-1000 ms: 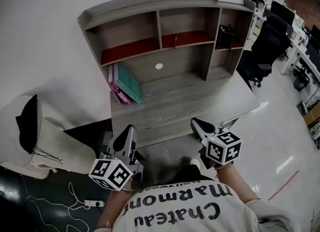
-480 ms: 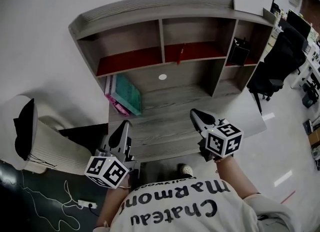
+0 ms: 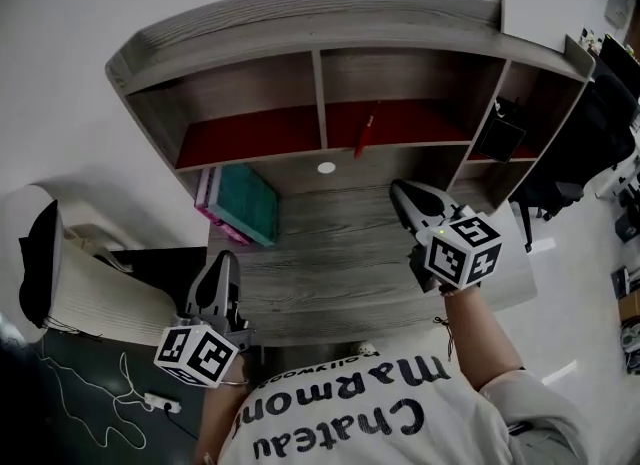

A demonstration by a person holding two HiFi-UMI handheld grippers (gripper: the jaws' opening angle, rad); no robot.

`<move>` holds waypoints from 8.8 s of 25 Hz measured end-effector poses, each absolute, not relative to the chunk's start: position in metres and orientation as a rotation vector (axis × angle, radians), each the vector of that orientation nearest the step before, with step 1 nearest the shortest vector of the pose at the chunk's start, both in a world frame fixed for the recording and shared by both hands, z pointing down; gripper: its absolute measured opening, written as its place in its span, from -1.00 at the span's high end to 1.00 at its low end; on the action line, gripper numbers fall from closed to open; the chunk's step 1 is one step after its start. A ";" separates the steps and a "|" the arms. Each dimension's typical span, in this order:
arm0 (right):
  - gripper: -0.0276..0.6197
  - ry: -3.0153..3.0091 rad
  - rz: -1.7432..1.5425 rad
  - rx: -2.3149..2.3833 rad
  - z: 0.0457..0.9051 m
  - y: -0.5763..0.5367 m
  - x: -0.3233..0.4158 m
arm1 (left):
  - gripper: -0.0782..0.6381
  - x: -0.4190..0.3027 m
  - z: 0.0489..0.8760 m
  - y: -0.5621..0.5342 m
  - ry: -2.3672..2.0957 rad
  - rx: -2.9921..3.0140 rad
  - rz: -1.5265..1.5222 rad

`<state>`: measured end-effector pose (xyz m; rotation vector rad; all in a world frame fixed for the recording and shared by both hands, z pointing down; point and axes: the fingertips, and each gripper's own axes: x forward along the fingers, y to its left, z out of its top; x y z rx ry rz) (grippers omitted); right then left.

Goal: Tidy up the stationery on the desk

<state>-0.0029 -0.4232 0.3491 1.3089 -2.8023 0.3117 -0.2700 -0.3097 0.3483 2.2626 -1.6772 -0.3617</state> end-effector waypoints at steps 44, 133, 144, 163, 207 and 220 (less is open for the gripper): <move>0.51 -1.795 -1.003 -0.023 0.362 -0.482 -0.072 | 0.74 -0.283 0.389 -0.307 -1.912 1.991 -0.399; 0.74 -2.410 -0.020 1.846 0.308 -0.319 0.197 | 0.74 -0.079 0.373 -0.327 -1.049 2.510 -0.222; 0.74 -2.487 -0.029 1.893 0.289 -0.368 0.263 | 0.74 -0.025 0.351 -0.370 -1.112 2.532 -0.279; 0.75 -2.947 0.035 1.727 0.220 -0.443 0.344 | 0.74 0.059 0.359 -0.408 -1.347 2.429 -0.320; 0.74 -2.909 -0.014 1.467 0.251 -0.529 0.293 | 0.74 0.014 0.380 -0.382 -1.681 2.204 -0.309; 0.74 -2.919 -0.017 1.460 0.252 -0.530 0.292 | 0.74 0.017 0.387 -0.378 -1.676 2.191 -0.318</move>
